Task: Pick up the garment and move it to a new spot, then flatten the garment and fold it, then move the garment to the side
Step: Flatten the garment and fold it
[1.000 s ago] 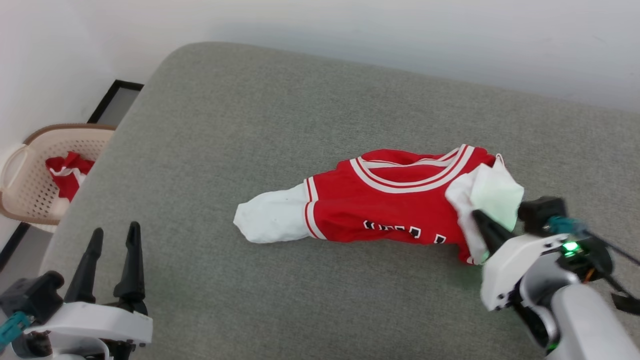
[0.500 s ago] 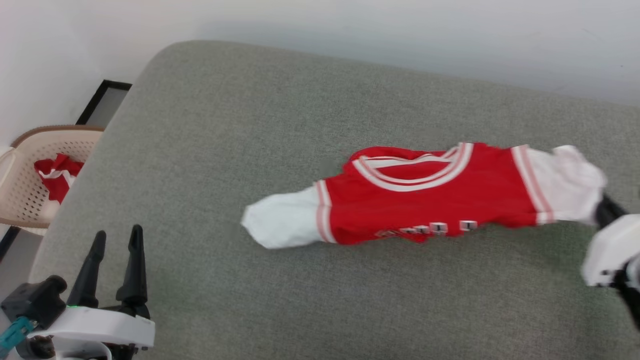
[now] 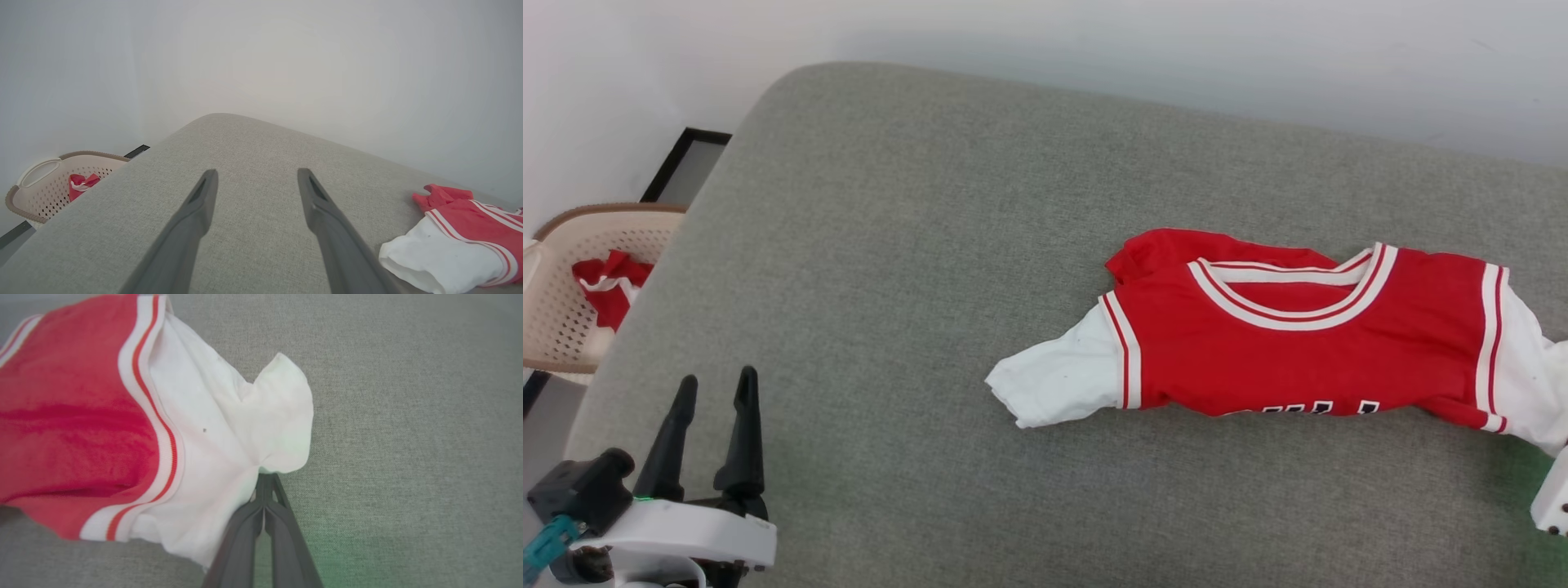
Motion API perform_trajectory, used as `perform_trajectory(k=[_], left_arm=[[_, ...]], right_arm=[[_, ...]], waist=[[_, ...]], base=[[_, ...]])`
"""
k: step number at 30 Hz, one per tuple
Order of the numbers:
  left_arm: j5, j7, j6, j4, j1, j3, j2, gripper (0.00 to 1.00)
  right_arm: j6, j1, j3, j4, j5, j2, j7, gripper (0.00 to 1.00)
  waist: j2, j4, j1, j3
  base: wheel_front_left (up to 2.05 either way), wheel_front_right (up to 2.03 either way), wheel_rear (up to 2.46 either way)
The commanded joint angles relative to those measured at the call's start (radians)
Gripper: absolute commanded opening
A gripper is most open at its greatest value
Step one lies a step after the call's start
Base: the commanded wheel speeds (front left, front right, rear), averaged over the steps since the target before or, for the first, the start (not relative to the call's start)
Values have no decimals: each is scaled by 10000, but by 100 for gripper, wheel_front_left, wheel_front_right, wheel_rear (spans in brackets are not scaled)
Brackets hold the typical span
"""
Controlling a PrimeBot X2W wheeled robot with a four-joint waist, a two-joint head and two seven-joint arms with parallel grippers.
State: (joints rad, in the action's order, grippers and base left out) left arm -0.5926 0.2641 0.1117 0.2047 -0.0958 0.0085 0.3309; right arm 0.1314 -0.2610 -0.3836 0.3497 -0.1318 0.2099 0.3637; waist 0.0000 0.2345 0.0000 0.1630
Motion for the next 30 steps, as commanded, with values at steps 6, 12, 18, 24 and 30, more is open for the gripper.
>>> perform_trajectory(k=[6,12,18,24,30], left_arm=[[179,-2,103,64,-36,-19,98,100],[75,-35,136,30,23,-208,379,100],[-124,-460,170,-275,87,-386,798,100],[-398,-1263,192,-733,-177,-625,1267,100],[-1111,-3031,186,-1077,-821,-1148,1969,100]], right_arm=[[-15,169,-55,-96,59,-263,157,100],[-15,423,210,-690,-437,-403,247,100],[-15,844,463,-1612,-851,-602,-94,100],[-15,1078,790,-2358,-976,-820,-840,100],[-15,1265,1357,-3084,-832,-1177,-1624,100]], waist=[[0,-197,0,-110],[0,-517,0,-355],[0,-967,0,-603],[0,-1404,0,-702],[0,-1965,0,-711]], base=[[0,0,0],[0,0,0],[0,0,0],[0,0,0],[0,0,0]])
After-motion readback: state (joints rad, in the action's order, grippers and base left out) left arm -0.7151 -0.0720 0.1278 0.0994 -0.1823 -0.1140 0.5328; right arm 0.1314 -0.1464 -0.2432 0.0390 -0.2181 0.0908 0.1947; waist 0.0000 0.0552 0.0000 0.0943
